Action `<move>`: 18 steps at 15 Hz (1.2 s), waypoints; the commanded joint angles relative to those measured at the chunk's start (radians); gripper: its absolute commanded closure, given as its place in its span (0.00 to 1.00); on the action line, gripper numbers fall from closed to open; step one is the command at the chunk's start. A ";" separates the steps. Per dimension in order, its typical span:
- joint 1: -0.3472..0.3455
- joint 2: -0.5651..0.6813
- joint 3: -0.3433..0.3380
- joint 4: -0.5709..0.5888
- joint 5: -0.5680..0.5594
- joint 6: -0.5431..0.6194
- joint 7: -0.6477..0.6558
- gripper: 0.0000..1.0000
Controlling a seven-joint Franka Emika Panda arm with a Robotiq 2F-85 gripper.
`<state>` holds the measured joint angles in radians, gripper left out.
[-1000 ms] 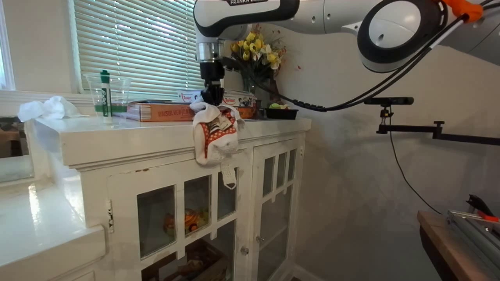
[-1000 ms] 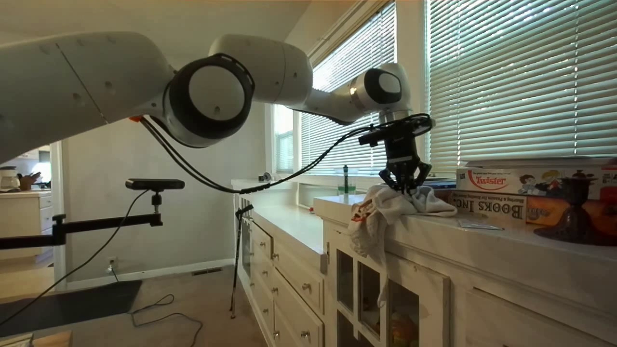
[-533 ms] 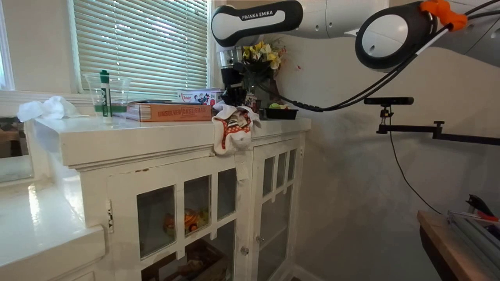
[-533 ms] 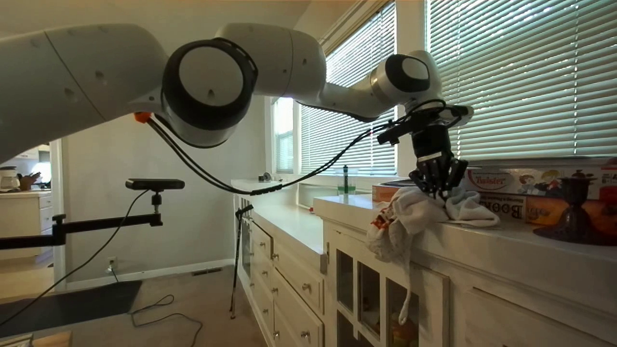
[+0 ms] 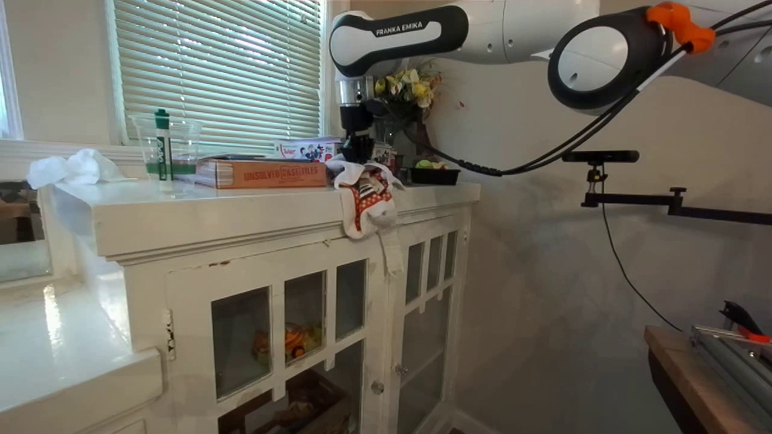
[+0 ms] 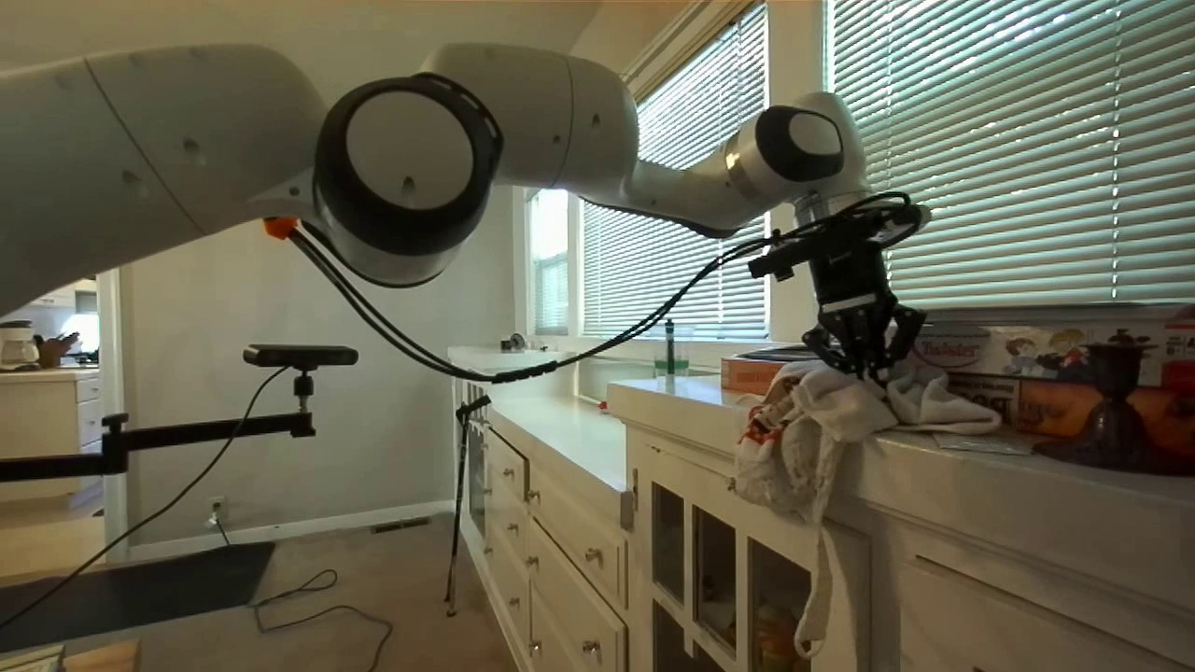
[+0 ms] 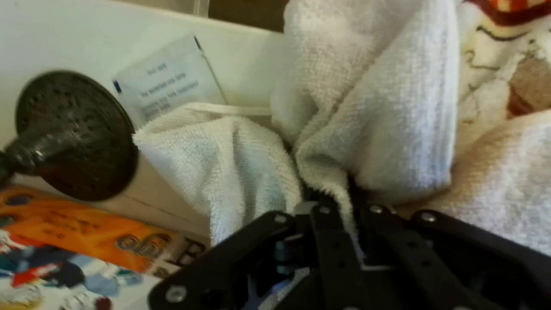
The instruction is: Use the tea towel to wipe the cabinet top
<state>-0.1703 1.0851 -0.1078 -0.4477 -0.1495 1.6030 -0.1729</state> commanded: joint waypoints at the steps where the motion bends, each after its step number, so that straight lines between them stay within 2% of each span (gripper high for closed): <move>1: 0.069 0.003 0.029 -0.012 0.000 0.056 -0.102 0.98; 5: 0.142 0.001 0.051 -0.016 0.001 0.072 -0.198 0.98; 8: 0.149 0.001 0.053 -0.021 0.007 0.063 -0.183 0.98; 10: 0.136 -0.005 0.040 -0.026 0.003 0.040 -0.147 0.98; 18: 0.039 -0.034 -0.026 -0.024 0.004 -0.076 0.153 0.98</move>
<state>-0.0988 1.0776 -0.1179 -0.4486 -0.1566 1.5620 -0.1207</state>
